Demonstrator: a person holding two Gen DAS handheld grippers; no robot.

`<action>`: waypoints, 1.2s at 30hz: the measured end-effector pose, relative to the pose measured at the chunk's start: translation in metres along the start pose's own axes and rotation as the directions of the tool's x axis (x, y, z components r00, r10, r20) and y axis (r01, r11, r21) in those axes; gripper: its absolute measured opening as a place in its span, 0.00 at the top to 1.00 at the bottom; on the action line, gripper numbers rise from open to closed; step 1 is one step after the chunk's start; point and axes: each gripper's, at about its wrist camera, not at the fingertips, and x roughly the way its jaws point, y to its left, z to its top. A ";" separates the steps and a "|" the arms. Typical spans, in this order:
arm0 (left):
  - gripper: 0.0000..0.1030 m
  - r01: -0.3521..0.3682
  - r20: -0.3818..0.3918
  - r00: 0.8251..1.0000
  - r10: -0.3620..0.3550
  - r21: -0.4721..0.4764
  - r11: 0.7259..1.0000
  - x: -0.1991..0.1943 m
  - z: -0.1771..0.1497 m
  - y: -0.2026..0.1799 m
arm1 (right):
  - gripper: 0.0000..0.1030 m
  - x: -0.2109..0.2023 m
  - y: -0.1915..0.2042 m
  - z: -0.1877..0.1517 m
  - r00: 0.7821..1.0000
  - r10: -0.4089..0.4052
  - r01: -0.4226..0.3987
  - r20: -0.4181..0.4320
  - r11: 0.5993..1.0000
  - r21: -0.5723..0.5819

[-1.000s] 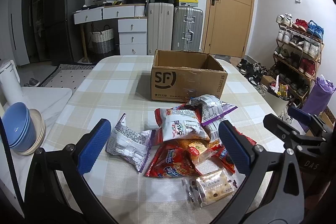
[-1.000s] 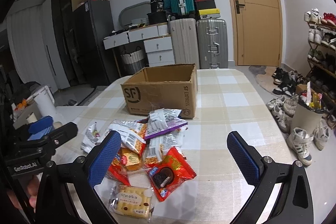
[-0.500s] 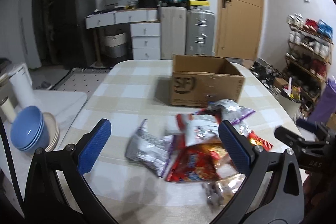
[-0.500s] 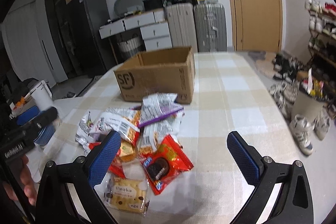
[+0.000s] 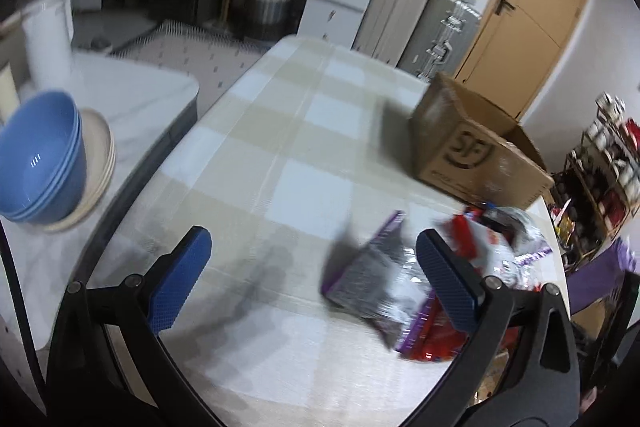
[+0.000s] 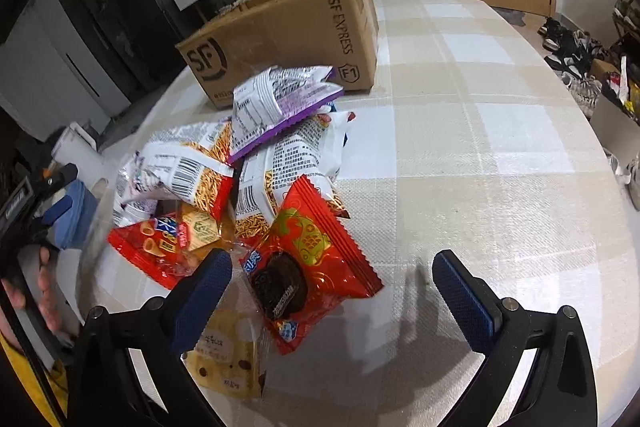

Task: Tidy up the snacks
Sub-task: 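Grasp the red snack bag with the right tool while the left tool grasps the silver chip bag, then lift both held bags and carry them over the open cardboard box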

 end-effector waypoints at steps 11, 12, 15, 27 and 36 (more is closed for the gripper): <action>0.01 0.091 -0.146 0.987 -0.068 0.161 0.983 0.043 -0.015 -0.038 | 0.37 0.018 0.011 0.002 0.999 0.017 -0.020 -0.036 0.996 -0.091; 0.02 0.100 -0.166 0.984 -0.069 0.186 0.977 0.048 -0.018 -0.045 | 0.45 0.018 0.011 0.002 0.998 0.040 -0.044 -0.041 0.995 -0.093; 0.04 0.120 -0.207 0.976 -0.074 0.223 0.967 0.057 -0.027 -0.059 | 0.58 0.017 0.014 0.000 0.996 0.074 -0.078 -0.047 0.992 -0.095; 0.37 0.153 -0.233 0.969 -0.081 0.311 0.938 0.071 -0.042 -0.083 | 0.76 -0.004 0.012 -0.009 0.987 0.156 -0.158 -0.037 0.984 -0.087; 0.62 0.166 -0.223 0.971 -0.090 0.349 0.922 0.062 -0.046 -0.087 | 0.77 -0.010 0.012 -0.010 0.982 0.188 -0.190 -0.024 0.979 -0.069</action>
